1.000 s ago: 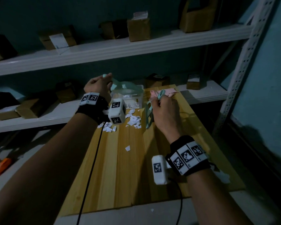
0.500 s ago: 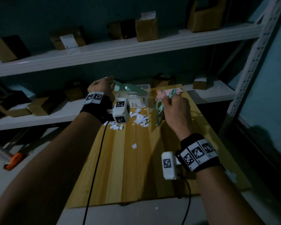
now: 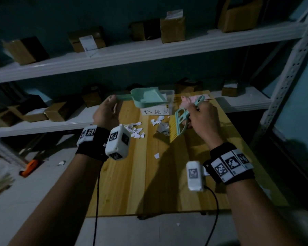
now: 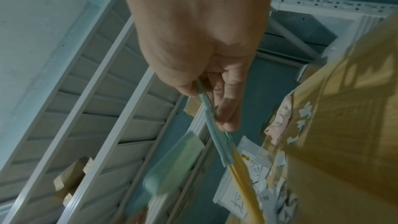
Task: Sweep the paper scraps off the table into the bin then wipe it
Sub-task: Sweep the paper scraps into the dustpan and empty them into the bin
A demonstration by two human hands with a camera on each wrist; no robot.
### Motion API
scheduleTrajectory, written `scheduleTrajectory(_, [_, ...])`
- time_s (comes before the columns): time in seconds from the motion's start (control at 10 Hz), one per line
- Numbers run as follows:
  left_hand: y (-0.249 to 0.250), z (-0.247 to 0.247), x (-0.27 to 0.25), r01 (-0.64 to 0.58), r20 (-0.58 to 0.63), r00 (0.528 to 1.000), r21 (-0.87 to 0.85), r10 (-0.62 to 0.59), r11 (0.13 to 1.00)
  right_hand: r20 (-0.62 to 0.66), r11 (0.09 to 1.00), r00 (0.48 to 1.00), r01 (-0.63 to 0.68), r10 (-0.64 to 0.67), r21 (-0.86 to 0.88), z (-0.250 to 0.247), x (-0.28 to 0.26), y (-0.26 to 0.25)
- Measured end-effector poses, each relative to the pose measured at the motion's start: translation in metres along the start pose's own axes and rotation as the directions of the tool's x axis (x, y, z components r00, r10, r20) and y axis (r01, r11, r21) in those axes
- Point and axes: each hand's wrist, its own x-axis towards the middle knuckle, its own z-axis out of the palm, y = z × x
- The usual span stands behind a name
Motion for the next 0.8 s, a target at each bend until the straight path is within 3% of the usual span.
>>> scheduleTrajectory(0.1, [-0.024, -0.043, -0.005, 0.009, -0.026, 1.0, -0.121, -0.012, 0.993, 0.129, 0.999, 0.992, -0.02, 0.014, 0.047, 0.003, -0.001, 0.0])
scheduleTrajectory(0.2, [-0.033, -0.066, -0.005, 0.168, -0.05, 0.983, -0.17, -0.179, 0.971, 0.224, 0.999, 0.974, -0.007, -0.003, 0.043, 0.008, -0.005, -0.004])
scheduleTrajectory(0.3, [-0.051, -0.092, 0.0, 0.252, -0.136, 0.942, -0.32, -0.307, 0.913, 0.337, 0.998, 0.941, -0.008, -0.012, 0.059, 0.018, -0.011, -0.009])
scheduleTrajectory(0.4, [-0.055, -0.102, -0.01, 0.214, -0.125, 0.96, -0.259, -0.252, 0.942, 0.403, 0.998, 0.915, -0.002, -0.025, 0.066, 0.022, -0.014, -0.012])
scheduleTrajectory(0.5, [-0.051, -0.112, -0.013, 0.073, -0.133, 0.979, -0.47, -0.153, 0.88, 0.458, 0.998, 0.888, 0.018, -0.04, 0.052, 0.026, -0.02, -0.016])
scheduleTrajectory(0.8, [-0.03, -0.123, -0.012, 0.0, -0.202, 0.976, -0.358, -0.077, 0.934, 0.456, 0.999, 0.89, 0.011, -0.025, 0.034, 0.039, -0.021, -0.02])
